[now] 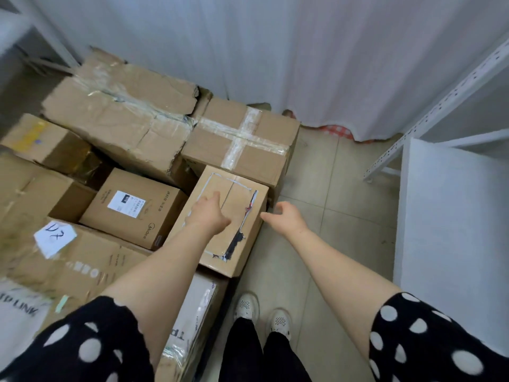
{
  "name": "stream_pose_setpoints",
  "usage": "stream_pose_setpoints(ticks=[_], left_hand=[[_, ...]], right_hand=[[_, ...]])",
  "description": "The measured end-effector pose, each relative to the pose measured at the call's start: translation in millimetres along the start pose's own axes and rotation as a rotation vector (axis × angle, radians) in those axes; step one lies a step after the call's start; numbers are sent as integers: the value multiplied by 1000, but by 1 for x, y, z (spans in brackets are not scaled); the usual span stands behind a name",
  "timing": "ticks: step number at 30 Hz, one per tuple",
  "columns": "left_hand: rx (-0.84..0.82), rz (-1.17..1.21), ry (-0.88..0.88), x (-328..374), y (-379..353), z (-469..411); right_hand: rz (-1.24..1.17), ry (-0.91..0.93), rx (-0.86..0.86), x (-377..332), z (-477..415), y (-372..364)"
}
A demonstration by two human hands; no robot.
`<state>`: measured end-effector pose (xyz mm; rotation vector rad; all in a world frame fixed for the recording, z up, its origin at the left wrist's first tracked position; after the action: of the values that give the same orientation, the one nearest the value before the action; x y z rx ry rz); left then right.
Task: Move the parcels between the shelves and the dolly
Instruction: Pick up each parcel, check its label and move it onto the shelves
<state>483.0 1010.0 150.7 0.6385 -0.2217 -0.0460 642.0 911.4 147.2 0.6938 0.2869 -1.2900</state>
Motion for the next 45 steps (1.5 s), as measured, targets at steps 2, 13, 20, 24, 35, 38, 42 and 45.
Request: stream_pose_setpoints(ticks=[2,13,20,24,35,38,42,45], left_hand=[[12,-97,-41,13,4,32],[86,-487,-390,53,-24,206],[60,-625,-514,18,-77,317],[76,-681,-601,9,-110,373],[51,-807,-761,-56,-247,530],[-6,-881,-797,-82,-293,571],[-45,-998,-909,-108,-347,628],[-70,-1083,-1043,-129,-389,673]], right_hand=[[37,32,32,-3,27,7],[373,8,289,28,209,-1],[426,-116,350,81,344,-75],[407,-148,393,110,408,-110],[236,-164,519,223,565,-234],[94,-200,525,261,610,-285],[34,-286,594,299,670,-350],[-9,-412,668,327,724,-410]])
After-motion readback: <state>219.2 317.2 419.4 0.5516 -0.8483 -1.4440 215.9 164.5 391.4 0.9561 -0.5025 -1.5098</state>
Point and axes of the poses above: each hand's wrist, its own z-axis away from the middle knuckle, its own y-axis out of the back of the hand, x = y × z, the point moved 4 cm from there along -z, towards the middle knuckle, and after that the axes turned 15 degrees about -x, right-handed, at the moved point
